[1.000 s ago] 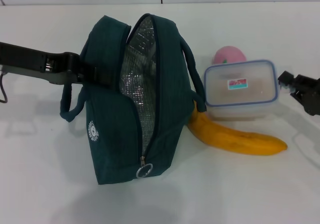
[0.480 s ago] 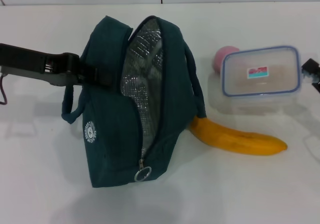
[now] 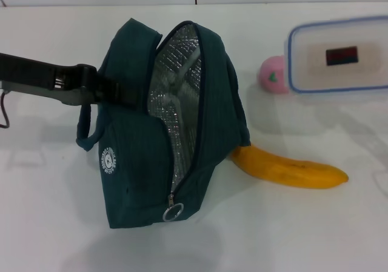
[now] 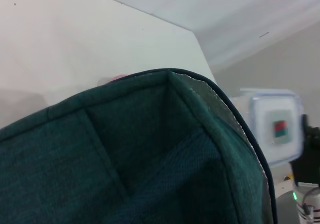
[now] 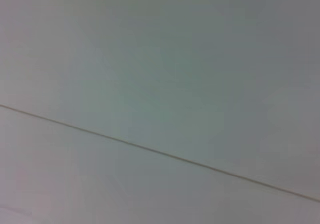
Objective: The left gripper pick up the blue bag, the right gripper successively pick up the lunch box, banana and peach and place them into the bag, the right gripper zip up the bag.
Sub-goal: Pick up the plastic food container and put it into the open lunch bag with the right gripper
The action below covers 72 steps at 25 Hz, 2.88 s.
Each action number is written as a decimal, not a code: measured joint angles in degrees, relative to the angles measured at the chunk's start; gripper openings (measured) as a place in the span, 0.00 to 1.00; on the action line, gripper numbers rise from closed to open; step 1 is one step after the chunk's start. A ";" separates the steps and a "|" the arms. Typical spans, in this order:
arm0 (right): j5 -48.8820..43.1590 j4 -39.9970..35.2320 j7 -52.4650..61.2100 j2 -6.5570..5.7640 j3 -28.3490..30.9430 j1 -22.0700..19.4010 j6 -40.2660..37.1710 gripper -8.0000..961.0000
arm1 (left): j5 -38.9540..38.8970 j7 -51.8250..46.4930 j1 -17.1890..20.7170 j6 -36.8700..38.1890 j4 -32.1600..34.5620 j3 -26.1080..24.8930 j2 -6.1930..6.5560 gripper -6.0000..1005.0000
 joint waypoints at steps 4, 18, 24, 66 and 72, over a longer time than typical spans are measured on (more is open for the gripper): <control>2.18 -0.14 1.15 0.53 -0.03 1.72 -5.00 0.11 | -0.02 0.04 -0.15 0.00 -0.03 0.44 -0.26 0.04; 2.13 3.00 1.04 1.65 -0.88 19.17 -6.88 0.11 | 0.13 0.74 -1.66 -0.47 -0.12 4.32 -1.81 0.05; 2.02 4.12 0.66 1.69 -3.34 22.49 -3.42 0.11 | 0.19 1.76 -1.89 -0.49 -0.12 4.37 -2.14 0.05; 1.41 -3.14 -4.60 1.10 -16.37 20.86 5.99 0.56 | -0.27 5.31 0.13 -1.95 -0.83 3.91 -1.93 0.05; -8.70 -18.68 -4.17 -2.44 -18.96 18.08 7.11 0.73 | -0.28 5.50 0.44 -1.95 -0.83 3.92 -1.89 0.05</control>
